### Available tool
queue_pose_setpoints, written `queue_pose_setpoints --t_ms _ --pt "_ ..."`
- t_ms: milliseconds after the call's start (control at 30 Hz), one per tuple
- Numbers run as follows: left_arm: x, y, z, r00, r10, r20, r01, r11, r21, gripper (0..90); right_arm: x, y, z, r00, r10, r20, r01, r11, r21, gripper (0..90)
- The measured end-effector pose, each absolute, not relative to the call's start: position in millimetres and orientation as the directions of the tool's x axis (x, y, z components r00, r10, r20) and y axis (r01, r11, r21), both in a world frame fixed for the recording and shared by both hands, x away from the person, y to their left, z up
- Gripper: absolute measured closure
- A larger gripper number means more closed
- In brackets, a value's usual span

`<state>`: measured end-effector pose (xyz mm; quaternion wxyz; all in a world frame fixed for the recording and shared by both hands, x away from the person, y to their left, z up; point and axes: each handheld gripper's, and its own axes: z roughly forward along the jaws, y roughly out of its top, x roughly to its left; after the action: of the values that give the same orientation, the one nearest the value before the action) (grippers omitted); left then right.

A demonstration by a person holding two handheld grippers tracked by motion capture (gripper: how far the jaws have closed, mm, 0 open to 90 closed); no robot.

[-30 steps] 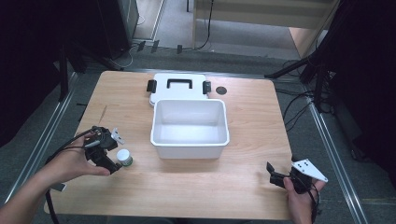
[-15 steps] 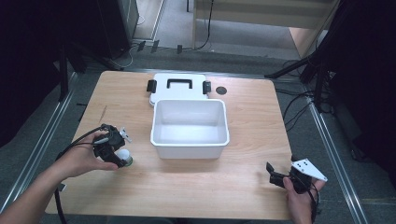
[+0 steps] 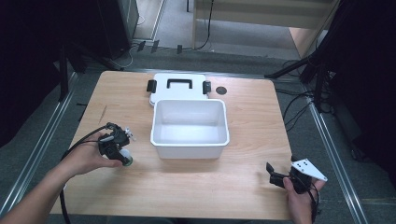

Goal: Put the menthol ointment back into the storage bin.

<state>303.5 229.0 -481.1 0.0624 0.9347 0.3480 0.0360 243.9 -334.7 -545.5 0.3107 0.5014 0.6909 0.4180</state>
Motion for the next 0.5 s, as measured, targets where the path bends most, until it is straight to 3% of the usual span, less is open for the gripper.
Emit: queue_pose_setpoints --t_ms 200,500 --pt "305.9 228.1 -477.7 0.769 0.638 0.033 0.632 -0.768 0.106 51.1 244.1 -334.7 -545.6 -0.304 0.953 -0.012 0.434 0.149 0.888 0.1" --pt "315.8 235.3 -453.6 0.762 0.646 0.035 0.637 -0.759 0.132 51.3 244.3 -334.4 -545.6 -0.302 0.953 -0.017 0.434 0.154 0.888 0.1"
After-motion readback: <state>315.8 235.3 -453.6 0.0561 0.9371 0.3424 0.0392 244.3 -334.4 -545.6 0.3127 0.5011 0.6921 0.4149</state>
